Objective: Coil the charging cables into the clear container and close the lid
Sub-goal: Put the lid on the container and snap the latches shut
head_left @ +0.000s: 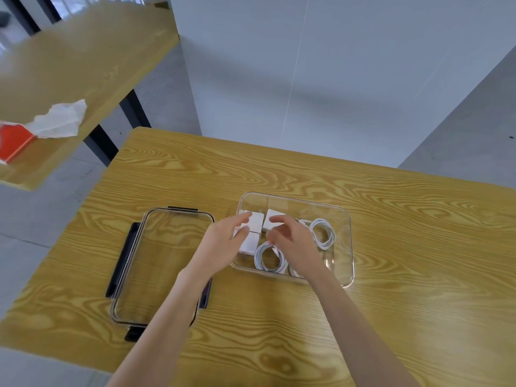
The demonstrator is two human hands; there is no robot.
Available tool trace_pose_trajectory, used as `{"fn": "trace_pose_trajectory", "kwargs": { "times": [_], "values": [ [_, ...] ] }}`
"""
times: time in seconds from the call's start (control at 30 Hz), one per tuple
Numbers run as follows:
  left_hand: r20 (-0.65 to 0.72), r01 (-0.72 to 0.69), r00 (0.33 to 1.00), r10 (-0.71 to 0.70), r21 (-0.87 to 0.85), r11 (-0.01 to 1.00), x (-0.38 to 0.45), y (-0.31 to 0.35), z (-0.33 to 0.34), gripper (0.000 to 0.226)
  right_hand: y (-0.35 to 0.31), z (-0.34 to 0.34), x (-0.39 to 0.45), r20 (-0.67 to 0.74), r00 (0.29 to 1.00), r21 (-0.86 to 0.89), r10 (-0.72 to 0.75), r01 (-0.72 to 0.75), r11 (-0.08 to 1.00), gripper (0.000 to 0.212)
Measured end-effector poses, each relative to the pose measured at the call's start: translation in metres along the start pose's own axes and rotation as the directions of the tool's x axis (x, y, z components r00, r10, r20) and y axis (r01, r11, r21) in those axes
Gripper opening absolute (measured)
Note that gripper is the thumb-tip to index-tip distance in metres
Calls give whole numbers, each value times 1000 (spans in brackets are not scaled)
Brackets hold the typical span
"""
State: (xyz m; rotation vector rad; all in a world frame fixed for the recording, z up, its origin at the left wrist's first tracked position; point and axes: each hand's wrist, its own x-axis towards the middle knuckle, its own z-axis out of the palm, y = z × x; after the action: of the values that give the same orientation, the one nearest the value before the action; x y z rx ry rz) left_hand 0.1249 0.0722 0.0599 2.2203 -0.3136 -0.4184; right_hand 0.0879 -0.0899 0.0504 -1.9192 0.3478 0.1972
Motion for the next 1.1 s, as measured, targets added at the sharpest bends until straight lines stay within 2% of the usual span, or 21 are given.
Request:
{"fn": "trace_pose_trajectory", "kwargs": {
  "times": [0.07,0.13,0.3,0.37,0.43,0.53,0.7,0.83,0.93,1.0,1.03,1.1],
  "values": [
    [-122,3,992,-8,-47,999,-11,-7,-16,42,-19,18,-10,64,998,138,-21,12,990,27],
    [-241,22,970,-34,-54,998,-24,-24,-34,47,-34,38,-17,161,987,156,-26,0,988,29],
    [-371,231,902,-220,-16,973,-62,-79,-64,52,-44,93,-39,400,913,-144,81,-25,989,46],
    [-391,361,859,-330,6,933,-71,-101,-65,52,-40,112,-46,395,905,-332,159,-21,943,43],
    [-394,520,784,-480,-8,854,-75,-125,-67,50,-30,130,-46,307,925,-473,224,-55,879,38],
    [-394,648,700,-596,-1,762,-77,-156,-68,38,-11,147,-41,196,937,-559,290,-136,818,37],
    [-427,649,689,-586,2,761,-75,-175,-64,27,16,164,-31,135,942,-458,308,-217,862,42],
    [-467,649,680,-565,25,761,-74,-183,-63,31,24,167,-24,134,920,-355,368,-302,885,63],
    [-454,662,680,-576,43,748,-71,-186,-65,43,26,169,-20,132,918,-313,373,-319,895,59],
    [-462,659,677,-573,33,752,-71,-186,-62,43,24,169,-20,121,915,-242,384,-348,906,55],
    [-477,651,675,-563,24,759,-71,-187,-60,41,21,168,-19,125,916,-197,380,-353,915,47],
    [-502,641,665,-553,4,767,-72,-187,-60,35,16,163,-19,151,927,-84,343,-334,939,20]
  ]
}}
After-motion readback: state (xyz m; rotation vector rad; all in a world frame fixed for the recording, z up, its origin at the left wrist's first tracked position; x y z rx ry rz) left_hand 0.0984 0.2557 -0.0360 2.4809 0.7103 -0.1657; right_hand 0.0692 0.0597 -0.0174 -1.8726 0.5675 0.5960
